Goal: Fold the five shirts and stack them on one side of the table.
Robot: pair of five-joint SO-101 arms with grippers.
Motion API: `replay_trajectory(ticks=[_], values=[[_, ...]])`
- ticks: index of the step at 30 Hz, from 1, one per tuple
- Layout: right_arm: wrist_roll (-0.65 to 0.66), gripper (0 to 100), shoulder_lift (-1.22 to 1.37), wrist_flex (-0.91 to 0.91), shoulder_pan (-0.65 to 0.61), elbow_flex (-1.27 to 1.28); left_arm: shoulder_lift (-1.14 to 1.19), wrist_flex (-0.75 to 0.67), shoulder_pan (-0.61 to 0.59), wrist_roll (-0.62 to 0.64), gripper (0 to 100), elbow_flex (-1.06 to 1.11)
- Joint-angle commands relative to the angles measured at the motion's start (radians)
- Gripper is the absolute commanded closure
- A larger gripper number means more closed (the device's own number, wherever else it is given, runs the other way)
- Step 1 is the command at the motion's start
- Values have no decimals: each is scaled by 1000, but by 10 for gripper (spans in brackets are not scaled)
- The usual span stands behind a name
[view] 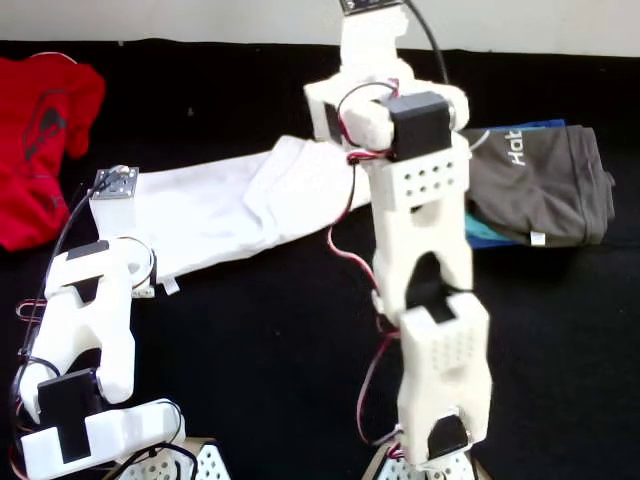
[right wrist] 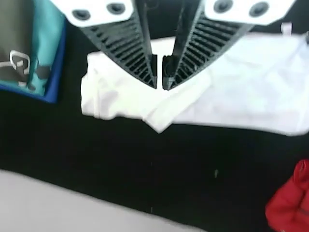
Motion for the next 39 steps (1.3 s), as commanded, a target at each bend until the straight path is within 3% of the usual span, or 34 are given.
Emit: replay_trajectory(ticks=[1,7,18,23,29,33,36,39], values=[[25,968,-260,8,4,380,10,-12,19,3,990,-13],[28,968,-513,-44,19,938,10,-12,19,3,990,-13],[37,968,-796,-578,143,1865,-15,43,21,0,990,-19],[170,968,-852,-693,196,2083,-166,282,19,5,990,-108],[193,968,-886,-808,259,2239,-390,502,-21,5,986,-272],[195,968,-932,-869,268,2339,-366,420,-117,6,919,-291],[196,968,-983,-898,268,2410,-231,334,-180,6,814,-305],[196,968,-1035,-912,268,2471,-74,321,-199,6,792,-380]])
